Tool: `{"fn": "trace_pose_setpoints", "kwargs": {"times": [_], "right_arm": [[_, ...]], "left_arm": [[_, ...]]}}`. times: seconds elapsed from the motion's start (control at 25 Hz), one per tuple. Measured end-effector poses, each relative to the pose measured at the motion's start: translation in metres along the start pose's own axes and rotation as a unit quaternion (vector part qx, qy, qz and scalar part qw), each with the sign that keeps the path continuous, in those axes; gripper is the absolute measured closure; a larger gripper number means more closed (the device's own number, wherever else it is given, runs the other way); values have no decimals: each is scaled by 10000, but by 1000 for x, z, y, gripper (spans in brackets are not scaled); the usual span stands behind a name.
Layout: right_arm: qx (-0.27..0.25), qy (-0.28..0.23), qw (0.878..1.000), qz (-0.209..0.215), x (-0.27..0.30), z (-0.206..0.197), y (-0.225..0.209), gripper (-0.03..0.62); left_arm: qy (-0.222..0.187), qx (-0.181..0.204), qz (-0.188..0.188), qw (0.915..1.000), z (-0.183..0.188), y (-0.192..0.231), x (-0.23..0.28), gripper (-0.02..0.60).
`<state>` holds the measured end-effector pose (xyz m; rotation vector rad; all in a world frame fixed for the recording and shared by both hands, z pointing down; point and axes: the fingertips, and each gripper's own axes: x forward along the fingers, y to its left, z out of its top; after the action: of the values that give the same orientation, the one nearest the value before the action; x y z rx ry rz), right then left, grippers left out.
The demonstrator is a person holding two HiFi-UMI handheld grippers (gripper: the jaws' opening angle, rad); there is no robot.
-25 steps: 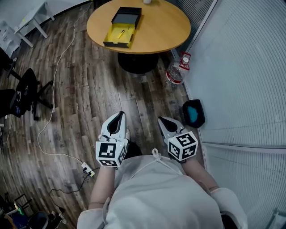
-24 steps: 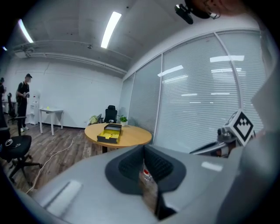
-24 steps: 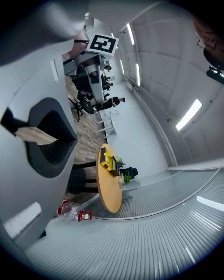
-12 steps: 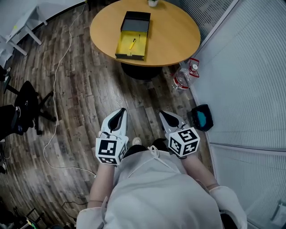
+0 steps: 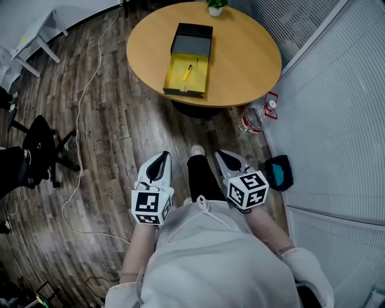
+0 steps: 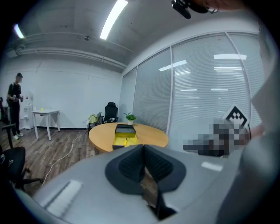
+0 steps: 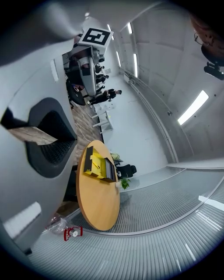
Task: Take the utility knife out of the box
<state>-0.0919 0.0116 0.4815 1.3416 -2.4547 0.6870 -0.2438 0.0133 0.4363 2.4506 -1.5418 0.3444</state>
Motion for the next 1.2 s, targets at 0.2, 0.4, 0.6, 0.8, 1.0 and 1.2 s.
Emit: {"fn": "trace_pose_setpoints", "kwargs": {"times": [0.2, 0.4, 0.6, 0.8, 1.0, 1.2], "right_arm": [[-1, -128, 9998, 121, 65, 50, -45, 594], [-95, -193, 9996, 198, 124, 109, -95, 594], [-80, -28, 9997, 227, 188, 157, -158, 594], [-59, 122, 9996, 241, 238, 179, -216, 594], [-59, 305, 9991, 298, 270, 186, -249, 594], [-16, 344, 9987, 369, 286, 192, -262, 594]], "left_arm": [[36, 233, 183, 9996, 29, 34, 71, 575], [82, 147, 227, 9996, 66, 64, 156, 575], [236, 66, 299, 9993, 93, 91, 247, 575], [454, -20, 324, 9984, 93, 106, 331, 575], [914, -158, 267, 9953, 71, 111, 388, 575], [1330, -224, 173, 9907, 52, 107, 429, 575]]}}
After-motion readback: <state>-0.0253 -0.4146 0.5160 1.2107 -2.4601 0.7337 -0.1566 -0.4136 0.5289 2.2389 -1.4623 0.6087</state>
